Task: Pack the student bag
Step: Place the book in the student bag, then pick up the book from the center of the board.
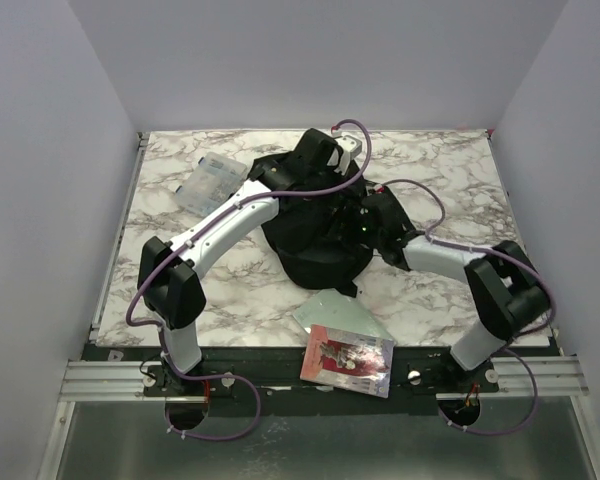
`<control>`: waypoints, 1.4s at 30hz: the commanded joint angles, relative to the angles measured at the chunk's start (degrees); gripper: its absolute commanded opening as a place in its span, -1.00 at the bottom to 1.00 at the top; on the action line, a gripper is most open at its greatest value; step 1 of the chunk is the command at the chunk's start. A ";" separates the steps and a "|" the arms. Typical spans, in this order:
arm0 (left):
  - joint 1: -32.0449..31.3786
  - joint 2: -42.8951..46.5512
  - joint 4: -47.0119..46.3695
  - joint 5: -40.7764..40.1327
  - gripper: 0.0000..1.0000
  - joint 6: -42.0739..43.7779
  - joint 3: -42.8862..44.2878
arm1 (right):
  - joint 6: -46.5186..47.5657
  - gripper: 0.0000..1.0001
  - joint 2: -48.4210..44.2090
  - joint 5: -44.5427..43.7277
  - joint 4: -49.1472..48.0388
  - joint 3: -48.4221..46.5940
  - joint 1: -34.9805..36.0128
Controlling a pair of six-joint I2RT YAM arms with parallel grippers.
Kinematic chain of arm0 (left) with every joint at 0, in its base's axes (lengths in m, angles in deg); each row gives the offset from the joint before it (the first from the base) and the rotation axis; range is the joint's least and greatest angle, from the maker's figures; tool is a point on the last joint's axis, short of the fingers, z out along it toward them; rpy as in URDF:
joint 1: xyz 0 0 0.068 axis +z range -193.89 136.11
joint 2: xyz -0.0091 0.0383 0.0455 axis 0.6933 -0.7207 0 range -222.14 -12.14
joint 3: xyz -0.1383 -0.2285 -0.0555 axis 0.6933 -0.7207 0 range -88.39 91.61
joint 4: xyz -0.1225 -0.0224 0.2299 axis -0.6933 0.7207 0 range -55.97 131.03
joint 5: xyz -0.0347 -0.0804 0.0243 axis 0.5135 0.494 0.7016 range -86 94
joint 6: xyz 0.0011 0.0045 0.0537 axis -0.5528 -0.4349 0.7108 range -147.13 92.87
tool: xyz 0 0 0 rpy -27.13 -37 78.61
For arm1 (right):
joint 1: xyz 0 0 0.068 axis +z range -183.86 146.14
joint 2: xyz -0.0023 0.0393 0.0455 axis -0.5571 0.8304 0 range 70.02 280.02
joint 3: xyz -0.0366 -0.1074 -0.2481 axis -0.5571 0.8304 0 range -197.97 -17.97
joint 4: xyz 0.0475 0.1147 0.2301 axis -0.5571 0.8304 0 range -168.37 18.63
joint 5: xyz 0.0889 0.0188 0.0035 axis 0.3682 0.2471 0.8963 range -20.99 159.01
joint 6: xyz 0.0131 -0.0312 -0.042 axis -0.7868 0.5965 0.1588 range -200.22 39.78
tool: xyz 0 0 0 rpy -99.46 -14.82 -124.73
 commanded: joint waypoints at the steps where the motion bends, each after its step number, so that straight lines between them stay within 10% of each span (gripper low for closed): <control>1: 1.17 0.71 -1.49 2.50 -1.00 -2.07 -0.76 | 12.40 0.67 -11.40 -0.71 18.62 2.25 -0.46; 6: 1.44 -0.85 -1.61 4.85 -0.89 -4.24 -0.17 | 19.35 0.83 -25.18 -3.44 35.99 3.75 -0.47; 12: 1.49 -0.11 -2.27 9.91 0.09 -8.09 -2.58 | 23.49 0.89 -32.58 0.22 52.55 2.67 -0.46; 20: 1.61 17.44 -5.47 8.42 0.85 -13.64 -21.84 | 28.31 0.89 -38.16 10.19 61.41 2.78 -0.39; 33: 0.00 45.77 -18.33 23.69 0.83 -37.47 -63.98 | 26.88 0.38 -41.24 32.36 50.44 15.64 1.38; 42: -4.92 41.97 -36.14 25.65 0.77 -48.98 -76.60 | 20.51 0.26 -36.29 27.67 44.26 19.95 2.31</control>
